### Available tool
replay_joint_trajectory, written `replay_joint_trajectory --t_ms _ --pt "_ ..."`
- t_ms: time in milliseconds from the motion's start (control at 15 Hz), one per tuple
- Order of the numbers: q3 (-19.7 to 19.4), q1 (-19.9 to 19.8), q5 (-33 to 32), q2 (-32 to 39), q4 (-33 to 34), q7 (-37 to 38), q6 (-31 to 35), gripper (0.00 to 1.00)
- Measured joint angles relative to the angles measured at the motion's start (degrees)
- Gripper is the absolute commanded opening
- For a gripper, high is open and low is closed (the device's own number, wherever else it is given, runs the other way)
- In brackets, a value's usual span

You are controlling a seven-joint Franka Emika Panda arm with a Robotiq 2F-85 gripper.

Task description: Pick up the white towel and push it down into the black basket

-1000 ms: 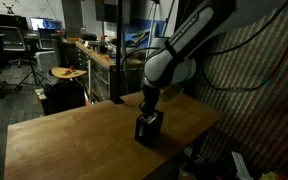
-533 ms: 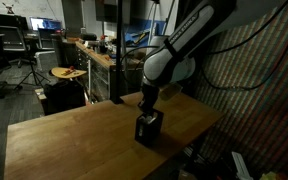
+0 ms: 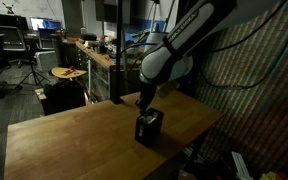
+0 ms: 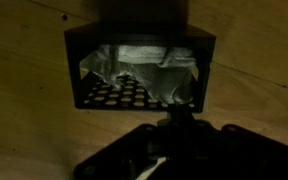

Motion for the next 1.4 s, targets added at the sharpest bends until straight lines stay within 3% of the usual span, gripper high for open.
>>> replay_joint_trajectory --t_ms 1400 --pt "1.00 0.08 0.00 1.86 0.06 -0.02 0.31 0.08"
